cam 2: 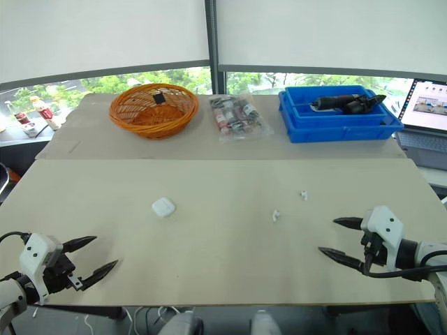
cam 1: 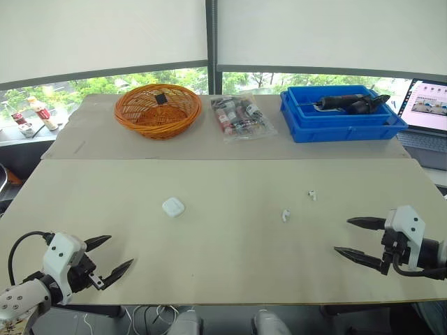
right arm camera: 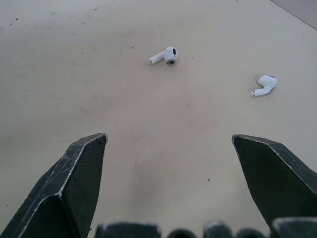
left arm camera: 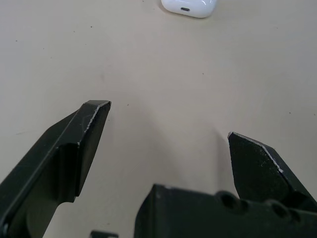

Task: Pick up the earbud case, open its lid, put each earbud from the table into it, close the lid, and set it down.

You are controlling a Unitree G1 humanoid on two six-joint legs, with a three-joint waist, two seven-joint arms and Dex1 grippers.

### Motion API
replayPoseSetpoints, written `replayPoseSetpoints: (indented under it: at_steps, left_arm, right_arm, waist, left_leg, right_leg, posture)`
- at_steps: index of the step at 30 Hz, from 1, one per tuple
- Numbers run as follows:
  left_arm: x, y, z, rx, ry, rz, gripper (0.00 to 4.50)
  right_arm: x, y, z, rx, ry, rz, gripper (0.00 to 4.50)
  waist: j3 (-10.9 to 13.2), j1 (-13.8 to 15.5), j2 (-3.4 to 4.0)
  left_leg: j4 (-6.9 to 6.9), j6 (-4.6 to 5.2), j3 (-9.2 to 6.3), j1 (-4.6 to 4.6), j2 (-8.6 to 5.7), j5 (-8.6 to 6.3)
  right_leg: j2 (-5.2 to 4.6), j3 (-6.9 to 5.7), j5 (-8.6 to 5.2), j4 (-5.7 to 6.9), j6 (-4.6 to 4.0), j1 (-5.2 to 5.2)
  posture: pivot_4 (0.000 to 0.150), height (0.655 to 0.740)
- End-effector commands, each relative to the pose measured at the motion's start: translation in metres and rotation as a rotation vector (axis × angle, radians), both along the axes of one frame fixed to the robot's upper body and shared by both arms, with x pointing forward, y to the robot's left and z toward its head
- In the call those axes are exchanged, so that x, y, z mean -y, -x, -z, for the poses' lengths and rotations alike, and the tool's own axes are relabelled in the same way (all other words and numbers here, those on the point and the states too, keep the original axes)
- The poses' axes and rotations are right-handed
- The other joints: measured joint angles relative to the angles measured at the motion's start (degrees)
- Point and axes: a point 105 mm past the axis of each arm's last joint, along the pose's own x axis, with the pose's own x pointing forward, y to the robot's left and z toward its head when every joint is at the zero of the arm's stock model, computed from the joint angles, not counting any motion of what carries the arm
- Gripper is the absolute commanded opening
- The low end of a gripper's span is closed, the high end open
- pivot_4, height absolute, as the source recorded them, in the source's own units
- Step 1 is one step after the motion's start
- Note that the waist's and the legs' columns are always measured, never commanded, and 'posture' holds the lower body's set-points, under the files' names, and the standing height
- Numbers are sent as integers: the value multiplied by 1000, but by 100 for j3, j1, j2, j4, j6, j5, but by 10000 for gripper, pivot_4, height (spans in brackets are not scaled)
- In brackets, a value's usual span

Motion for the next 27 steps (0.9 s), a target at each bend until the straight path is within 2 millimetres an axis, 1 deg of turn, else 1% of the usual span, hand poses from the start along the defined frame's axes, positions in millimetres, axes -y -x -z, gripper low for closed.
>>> replayPoseSetpoints:
  at_steps: [1,4,7,12,19,23,27]
  left_arm:
    - [-1,-1,-14,56,3,6,45000]
    - [-2,-7,-21,96,32,5,45000]
    - [2,-9,-28,112,69,42,45000]
    - [-7,-13,-32,116,94,24,45000]
    - [-5,-9,-32,95,124,47,45000]
    - [-10,-9,-36,105,153,9,45000]
    - [-11,-10,-34,100,161,-15,45000]
  right_arm:
    - [5,-3,-12,61,13,17,44780]
    - [15,-1,-16,95,17,69,44780]
    - [19,1,-16,111,22,90,44780]
    - [22,6,-19,130,13,116,44780]
    - [16,8,-19,137,-1,109,44780]
    - [12,6,-20,140,-6,97,44780]
    - [10,4,-19,139,-8,88,44780]
  waist:
    - [0,0,0]
    - [0,17,0]
    - [0,13,0]
    - [0,-4,0]
    - [0,-17,0]
    - [0,-8,1]
    - [0,-5,1]
  left_leg:
    - [0,0,0,0,0,0]
    - [0,0,0,0,0,0]
    - [0,0,2,0,-1,0]
    - [0,0,7,0,1,0]
    - [0,0,8,0,1,0]
    - [0,0,7,0,1,0]
    - [0,0,8,1,1,0]
  right_leg:
    - [0,0,0,0,0,0]
    - [0,0,0,1,0,0]
    - [-1,-1,0,1,0,0]
    - [2,-1,0,1,0,0]
    - [2,1,0,1,0,0]
    - [0,1,0,1,0,0]
    - [1,1,0,1,0,0]
  posture:
    - [1500,7400]
    - [1500,7400]
    - [1500,7400]
    - [1500,7400]
    - [1500,7400]
    - [1500,7400]
    - [1500,7400]
